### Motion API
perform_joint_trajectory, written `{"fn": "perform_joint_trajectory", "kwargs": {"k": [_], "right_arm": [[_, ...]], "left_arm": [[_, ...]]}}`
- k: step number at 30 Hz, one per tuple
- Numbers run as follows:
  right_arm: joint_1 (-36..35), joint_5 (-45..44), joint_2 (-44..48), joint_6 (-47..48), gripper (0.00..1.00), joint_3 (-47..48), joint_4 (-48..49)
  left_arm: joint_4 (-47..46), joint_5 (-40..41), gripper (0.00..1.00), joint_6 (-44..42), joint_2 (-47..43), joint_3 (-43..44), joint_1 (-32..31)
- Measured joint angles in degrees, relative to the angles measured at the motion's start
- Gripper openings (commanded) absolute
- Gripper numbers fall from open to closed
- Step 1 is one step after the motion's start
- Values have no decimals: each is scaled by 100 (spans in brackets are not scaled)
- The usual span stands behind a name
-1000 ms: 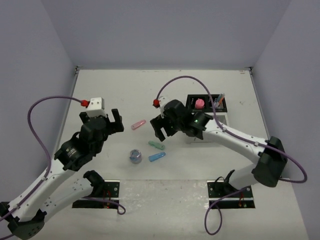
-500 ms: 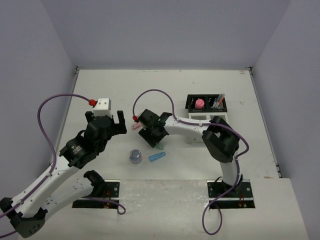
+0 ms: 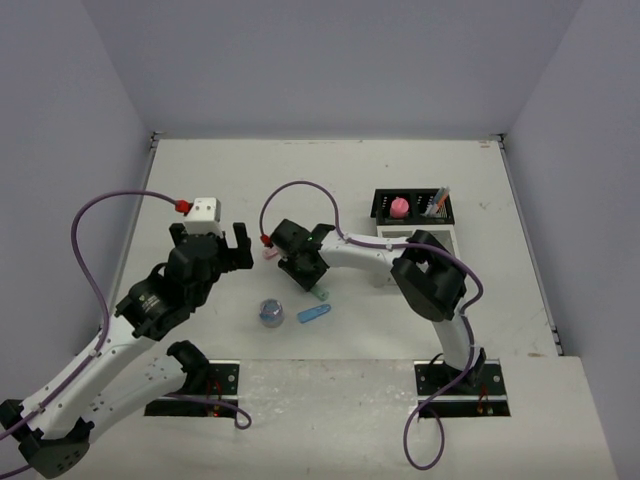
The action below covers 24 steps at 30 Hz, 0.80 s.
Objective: Sort the stationery into containers
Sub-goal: Pick up the stationery from the center of the board, then place the stationery in the storage box.
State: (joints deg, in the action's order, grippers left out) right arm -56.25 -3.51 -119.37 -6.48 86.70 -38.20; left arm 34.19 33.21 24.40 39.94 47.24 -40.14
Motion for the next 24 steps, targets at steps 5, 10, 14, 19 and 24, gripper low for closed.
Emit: {"fn": "perform_joint_trajectory", "kwargs": {"k": [5,10,14,19,24], "right_arm": [[0,-28,6,1,4,19,-6],[0,-237,356,-15,0,-107,126],[10,-598,1563,-73,0,-520,432],[87,-1590,3788,-343,0,-1310,1366],[556,-2731,5622,-622,0,-2800,2698]], "left_arm": [[-26,-11,100,-2,-30,-4,0],[-26,-22,100,-6,-30,-13,0],[-26,-24,100,-10,-30,-15,0],[-27,-28,100,-13,-34,-17,0],[-39,-64,100,-15,-41,-24,0]]}}
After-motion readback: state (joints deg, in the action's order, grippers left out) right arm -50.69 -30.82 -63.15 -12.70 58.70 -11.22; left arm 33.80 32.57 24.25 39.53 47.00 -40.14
